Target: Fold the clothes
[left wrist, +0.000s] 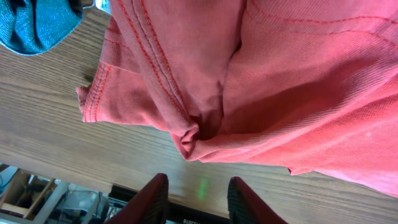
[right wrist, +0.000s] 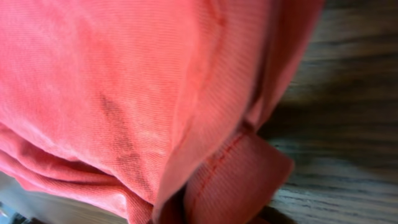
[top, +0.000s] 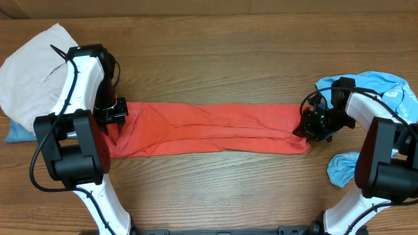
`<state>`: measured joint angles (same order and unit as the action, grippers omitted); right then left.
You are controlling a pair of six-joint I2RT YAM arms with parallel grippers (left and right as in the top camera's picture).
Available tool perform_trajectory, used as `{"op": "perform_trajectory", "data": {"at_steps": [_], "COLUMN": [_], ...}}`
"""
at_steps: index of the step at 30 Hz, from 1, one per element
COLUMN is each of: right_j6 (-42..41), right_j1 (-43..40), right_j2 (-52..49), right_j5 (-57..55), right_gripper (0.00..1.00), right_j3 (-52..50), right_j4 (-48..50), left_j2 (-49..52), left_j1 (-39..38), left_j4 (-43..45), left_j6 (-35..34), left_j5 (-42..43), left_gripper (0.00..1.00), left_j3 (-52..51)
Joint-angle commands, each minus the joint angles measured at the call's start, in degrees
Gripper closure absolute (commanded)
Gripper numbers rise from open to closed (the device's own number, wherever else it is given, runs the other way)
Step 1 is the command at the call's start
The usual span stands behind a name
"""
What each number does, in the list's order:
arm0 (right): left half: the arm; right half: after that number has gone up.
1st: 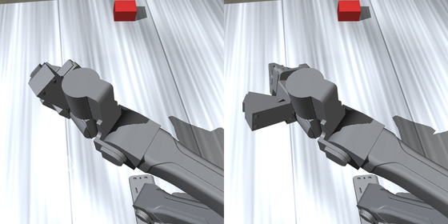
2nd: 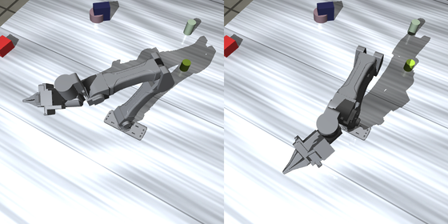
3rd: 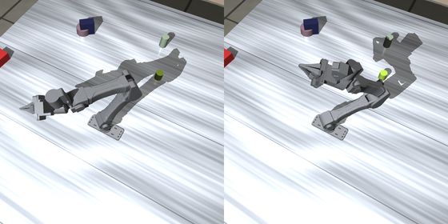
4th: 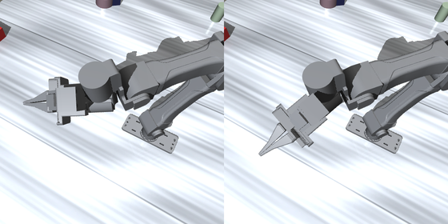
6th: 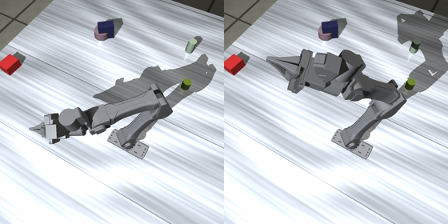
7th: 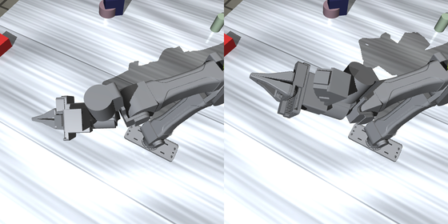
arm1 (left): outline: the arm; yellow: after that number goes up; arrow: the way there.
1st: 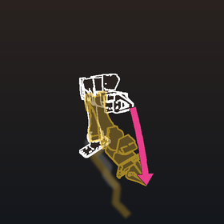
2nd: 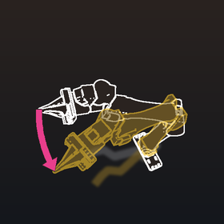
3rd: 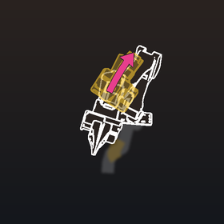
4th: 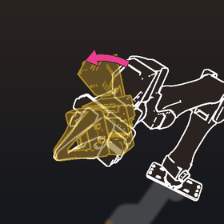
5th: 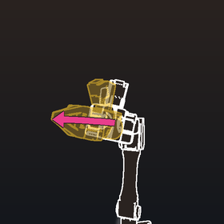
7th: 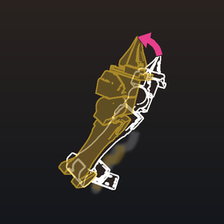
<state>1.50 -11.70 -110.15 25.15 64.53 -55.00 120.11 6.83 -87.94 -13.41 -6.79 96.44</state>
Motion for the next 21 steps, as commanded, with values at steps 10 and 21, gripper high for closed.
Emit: {"op": "perform_trajectory", "data": {"at_steps": [10,21], "right_j6": [-5.16,-3.43], "right_j1": [-11.34,-1.51], "right_j2": [2.71,2.78], "right_j5": [-16.94,-17.77], "right_gripper": [0.96,0.96], "right_j3": [17.03,24.04], "right_j4": [-9.94,-17.79], "left_j2": [-2.8,-2.8], "left_j1": [0.22,0.2], "left_j4": [-0.07,0.44], "left_j6": [0.55,0.55], "left_j5": [6.45,7.3], "left_gripper": [0.7,0.69], "left_j3": [6.64,6.64]}}
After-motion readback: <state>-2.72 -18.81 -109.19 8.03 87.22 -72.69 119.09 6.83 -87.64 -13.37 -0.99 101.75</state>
